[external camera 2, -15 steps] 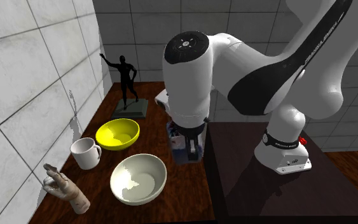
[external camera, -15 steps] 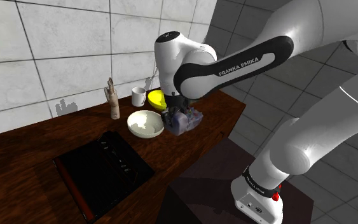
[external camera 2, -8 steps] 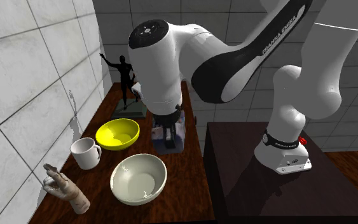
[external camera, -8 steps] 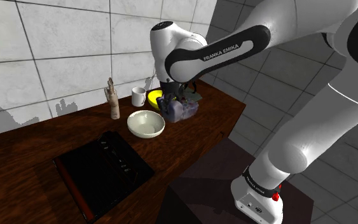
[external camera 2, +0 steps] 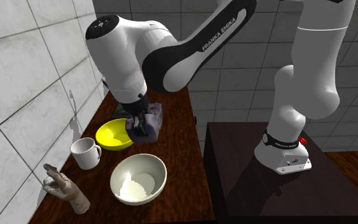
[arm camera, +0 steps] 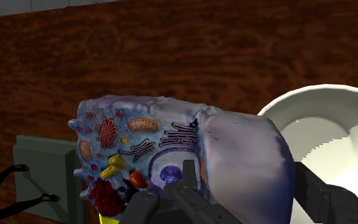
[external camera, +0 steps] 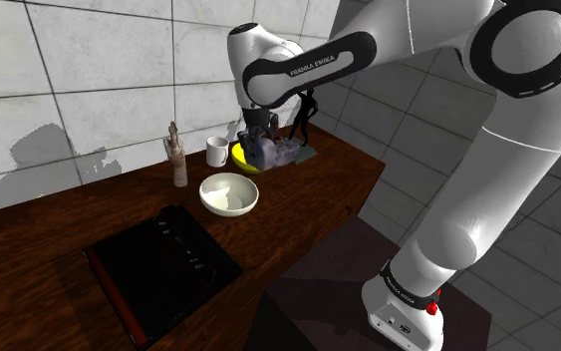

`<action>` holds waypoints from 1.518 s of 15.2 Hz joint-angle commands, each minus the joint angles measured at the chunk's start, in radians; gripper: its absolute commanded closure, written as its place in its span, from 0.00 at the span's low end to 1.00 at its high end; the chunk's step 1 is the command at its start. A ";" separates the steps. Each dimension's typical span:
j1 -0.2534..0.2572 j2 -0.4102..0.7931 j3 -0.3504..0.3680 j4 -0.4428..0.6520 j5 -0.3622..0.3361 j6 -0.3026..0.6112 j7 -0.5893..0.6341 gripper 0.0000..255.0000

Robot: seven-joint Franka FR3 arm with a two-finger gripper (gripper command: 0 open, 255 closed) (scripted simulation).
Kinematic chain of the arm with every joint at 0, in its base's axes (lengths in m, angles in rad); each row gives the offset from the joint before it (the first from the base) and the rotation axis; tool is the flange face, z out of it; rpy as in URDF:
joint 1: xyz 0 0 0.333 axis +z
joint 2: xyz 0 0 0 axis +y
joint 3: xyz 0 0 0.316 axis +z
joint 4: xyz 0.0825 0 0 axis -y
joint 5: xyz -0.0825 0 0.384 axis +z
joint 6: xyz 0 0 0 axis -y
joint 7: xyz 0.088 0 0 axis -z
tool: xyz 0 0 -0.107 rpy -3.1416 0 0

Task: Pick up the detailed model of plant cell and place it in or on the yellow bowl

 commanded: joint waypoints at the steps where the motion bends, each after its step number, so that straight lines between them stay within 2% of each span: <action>1: -0.014 0.046 -0.016 0.077 -0.016 -0.024 -0.032 1.00; 6: -0.029 0.199 -0.047 0.297 -0.056 -0.081 -0.092 1.00; 12: -0.028 0.404 -0.081 0.617 -0.088 -0.178 -0.176 1.00; 23: -0.030 0.450 -0.090 0.542 -0.110 -0.065 -0.133 1.00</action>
